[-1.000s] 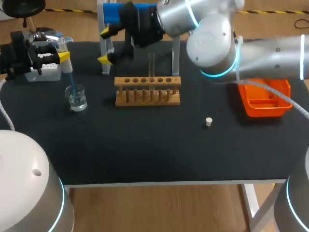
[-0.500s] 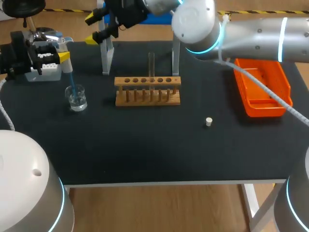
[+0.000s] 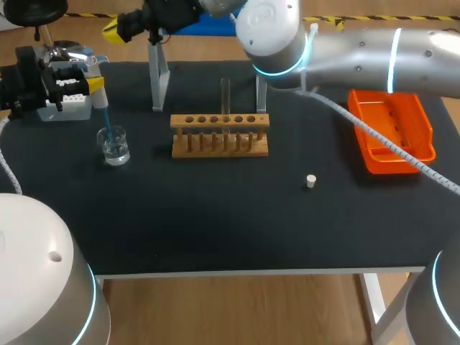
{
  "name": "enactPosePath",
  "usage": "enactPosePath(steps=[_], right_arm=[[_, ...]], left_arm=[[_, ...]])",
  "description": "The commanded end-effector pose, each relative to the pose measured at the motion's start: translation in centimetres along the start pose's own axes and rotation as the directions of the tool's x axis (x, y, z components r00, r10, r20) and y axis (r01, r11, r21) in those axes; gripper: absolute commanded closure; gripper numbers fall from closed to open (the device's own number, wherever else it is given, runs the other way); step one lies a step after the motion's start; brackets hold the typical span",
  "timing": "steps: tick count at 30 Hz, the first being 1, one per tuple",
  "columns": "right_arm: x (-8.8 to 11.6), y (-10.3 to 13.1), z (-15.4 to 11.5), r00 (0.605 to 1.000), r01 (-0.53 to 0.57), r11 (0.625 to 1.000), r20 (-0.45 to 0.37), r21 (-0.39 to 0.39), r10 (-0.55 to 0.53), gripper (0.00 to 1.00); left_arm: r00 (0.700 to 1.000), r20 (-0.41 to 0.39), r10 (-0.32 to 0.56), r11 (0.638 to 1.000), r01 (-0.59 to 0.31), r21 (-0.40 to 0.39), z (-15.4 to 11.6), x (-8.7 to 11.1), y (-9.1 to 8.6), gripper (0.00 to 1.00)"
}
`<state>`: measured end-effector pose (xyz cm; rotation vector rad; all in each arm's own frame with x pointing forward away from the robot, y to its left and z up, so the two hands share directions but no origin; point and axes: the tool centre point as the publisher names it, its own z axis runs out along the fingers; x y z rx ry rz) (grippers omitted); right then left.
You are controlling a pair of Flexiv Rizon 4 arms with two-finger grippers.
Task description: Invert the test tube, pick up the pipette, mount the tip to pipette, aspirate from beaker and dispense into the tube, eject the tip, return the pipette, and cap with the stopper.
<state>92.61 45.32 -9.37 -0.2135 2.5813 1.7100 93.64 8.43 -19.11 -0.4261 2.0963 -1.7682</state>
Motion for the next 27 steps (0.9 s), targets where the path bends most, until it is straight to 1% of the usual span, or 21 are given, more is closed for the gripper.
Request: enactPosePath(steps=[1,7,14,16,23,26,27], right_arm=[[-0.5,0.2,1.3,1.0,0.008,0.999,-0.011,-0.051,-0.009,1.0],[-0.9,0.6,2.4,1.0,0.0,0.996,-0.011,-0.095,-0.001,1.0],[-1.3,0.4,3.3,0.999,-0.032,0.981,-0.037,-0.191,0.025,1.0],[-1.4,0.4,3.4,0.999,-0.027,0.976,-0.049,-0.216,0.017,1.0],[-1.5,0.5,4.2,0.998,-0.033,0.968,-0.068,-0.249,0.017,1.0],[-1.5,0.7,4.6,0.996,-0.042,0.958,-0.09,-0.285,0.017,1.0],[-1.5,0.7,4.8,0.996,-0.042,0.957,-0.091,-0.286,0.017,1.0]], left_arm=[[1.0,0.003,0.002,1.0,-0.002,0.002,0.1,0.1,0.0,1.0],[1.0,0.003,0.002,1.0,-0.002,0.002,0.1,0.1,0.0,1.0],[1.0,0.003,0.002,1.0,-0.002,0.002,0.1,0.1,0.0,1.0],[1.0,0.003,0.002,1.0,-0.002,0.002,0.1,0.1,0.0,1.0],[1.0,0.003,0.002,1.0,-0.002,0.002,0.1,0.1,0.0,1.0],[1.0,0.003,0.002,1.0,-0.002,0.002,0.1,0.1,0.0,1.0],[1.0,0.003,0.002,1.0,-0.002,0.002,0.1,0.1,0.0,1.0]])
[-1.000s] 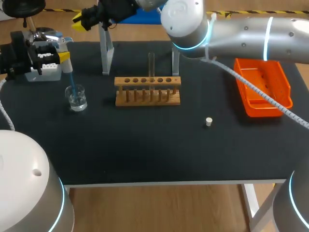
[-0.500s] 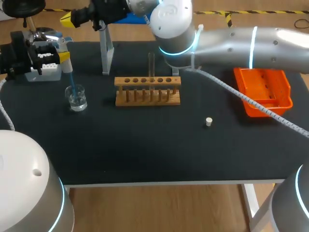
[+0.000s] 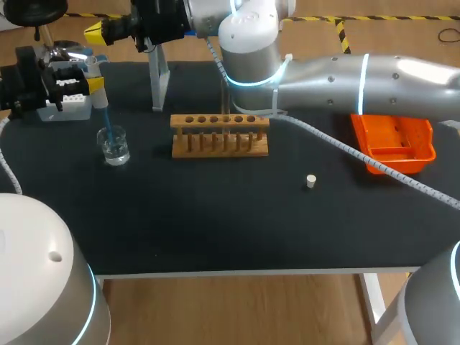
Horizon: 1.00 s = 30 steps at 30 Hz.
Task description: Invert the test tube, pick up the pipette, mount the tip to pipette, aspirate from beaker and dispense into the tube, eject the tip, return the pipette, and cap with the stopper.
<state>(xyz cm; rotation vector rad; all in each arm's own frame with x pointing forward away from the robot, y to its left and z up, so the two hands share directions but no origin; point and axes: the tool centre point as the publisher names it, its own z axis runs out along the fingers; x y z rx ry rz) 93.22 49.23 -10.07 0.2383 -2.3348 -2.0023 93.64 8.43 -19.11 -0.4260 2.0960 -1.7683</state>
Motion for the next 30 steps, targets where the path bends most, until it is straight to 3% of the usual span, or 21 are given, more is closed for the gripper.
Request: enactPosePath(steps=[1,10,30], right_arm=[[-0.7,-0.3,1.0,1.0,-0.006,0.999,-0.025,-0.053,0.005,1.0],[-0.8,-0.4,2.0,0.998,-0.03,0.993,-0.058,-0.111,0.024,1.0],[-0.5,-0.7,2.9,0.994,-0.073,0.992,-0.084,-0.101,0.064,1.0]], left_arm=[[1.0,0.003,0.001,1.0,-0.002,0.002,0.0,0.1,0.0,1.0],[1.0,0.003,0.001,1.0,-0.002,0.002,0.0,0.1,0.0,1.0],[1.0,0.003,0.001,1.0,-0.002,0.002,0.0,0.1,0.0,1.0]])
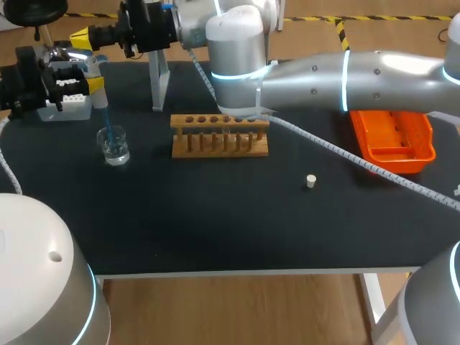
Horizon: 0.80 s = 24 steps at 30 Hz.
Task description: Invert the test tube, pick up the pipette, mount the tip to pipette, aspirate from beaker and dispense into the tube, eject the tip, return the pipette, and cap with the stopper.
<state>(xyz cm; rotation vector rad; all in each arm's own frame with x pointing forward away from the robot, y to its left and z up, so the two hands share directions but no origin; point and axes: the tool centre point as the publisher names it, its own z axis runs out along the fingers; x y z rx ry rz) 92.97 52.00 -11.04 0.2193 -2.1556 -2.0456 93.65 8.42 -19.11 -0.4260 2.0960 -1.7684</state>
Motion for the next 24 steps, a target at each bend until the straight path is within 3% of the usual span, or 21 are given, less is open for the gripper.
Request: enactPosePath(steps=[1,24], right_arm=[[-0.3,-0.2,0.0,1.0,-0.005,1.0,-0.009,0.004,0.005,1.0],[0.0,-1.9,-0.2,0.999,-0.042,0.999,-0.008,0.016,0.042,1.0]], left_arm=[[1.0,0.003,0.001,1.0,-0.001,0.002,0.0,0.1,0.0,1.0],[1.0,0.003,0.001,1.0,-0.001,0.002,0.0,0.1,0.0,1.0]])
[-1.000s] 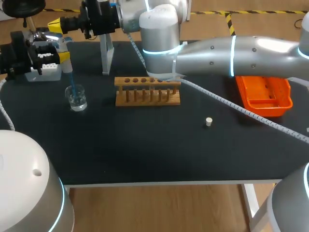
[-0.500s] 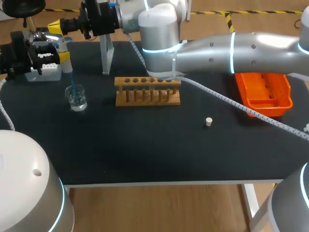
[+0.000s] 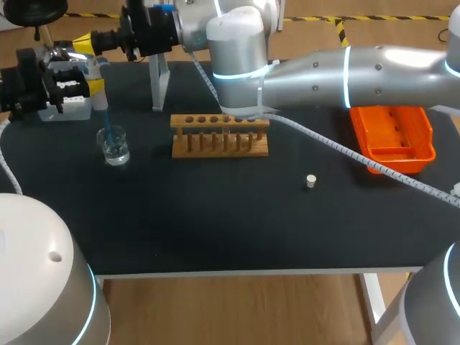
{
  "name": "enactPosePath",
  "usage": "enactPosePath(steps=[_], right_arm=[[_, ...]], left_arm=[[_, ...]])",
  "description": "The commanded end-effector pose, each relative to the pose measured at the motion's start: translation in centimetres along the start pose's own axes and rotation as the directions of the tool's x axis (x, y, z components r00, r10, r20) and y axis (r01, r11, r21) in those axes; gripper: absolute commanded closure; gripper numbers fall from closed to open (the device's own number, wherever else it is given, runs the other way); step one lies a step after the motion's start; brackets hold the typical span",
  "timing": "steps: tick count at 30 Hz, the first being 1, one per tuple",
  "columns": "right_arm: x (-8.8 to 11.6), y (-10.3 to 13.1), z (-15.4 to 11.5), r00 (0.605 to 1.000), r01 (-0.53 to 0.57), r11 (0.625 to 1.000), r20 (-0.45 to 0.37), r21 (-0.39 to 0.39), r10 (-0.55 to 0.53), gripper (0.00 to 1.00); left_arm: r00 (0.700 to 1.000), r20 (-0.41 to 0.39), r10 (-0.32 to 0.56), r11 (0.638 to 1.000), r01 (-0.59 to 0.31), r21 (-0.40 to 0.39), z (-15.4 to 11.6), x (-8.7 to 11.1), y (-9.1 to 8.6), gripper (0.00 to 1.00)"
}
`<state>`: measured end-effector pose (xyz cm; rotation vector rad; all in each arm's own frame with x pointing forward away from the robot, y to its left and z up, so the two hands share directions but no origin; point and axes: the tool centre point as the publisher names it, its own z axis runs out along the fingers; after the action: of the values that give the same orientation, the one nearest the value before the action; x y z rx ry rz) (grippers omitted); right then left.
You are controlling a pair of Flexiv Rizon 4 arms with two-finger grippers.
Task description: Invert the test tube, pick up the pipette, mount the tip to pipette, aspirate from beaker and dispense into the tube, eject the tip, return the pipette, and cap with the stopper.
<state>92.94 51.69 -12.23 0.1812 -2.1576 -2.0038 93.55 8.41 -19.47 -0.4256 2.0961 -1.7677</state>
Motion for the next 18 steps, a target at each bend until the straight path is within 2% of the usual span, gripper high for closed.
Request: enactPosePath(steps=[1,18], right_arm=[[-0.1,-0.8,0.0,1.0,-0.003,1.0,-0.004,-0.001,0.003,1.0],[0.5,-2.7,0.2,0.999,-0.038,0.999,-0.01,0.011,0.038,1.0]], left_arm=[[1.0,0.003,0.001,1.0,-0.001,0.002,0.0,-0.1,-0.3,1.0],[1.0,0.003,0.001,1.0,-0.001,0.002,0.0,-0.1,-0.3,1.0]])
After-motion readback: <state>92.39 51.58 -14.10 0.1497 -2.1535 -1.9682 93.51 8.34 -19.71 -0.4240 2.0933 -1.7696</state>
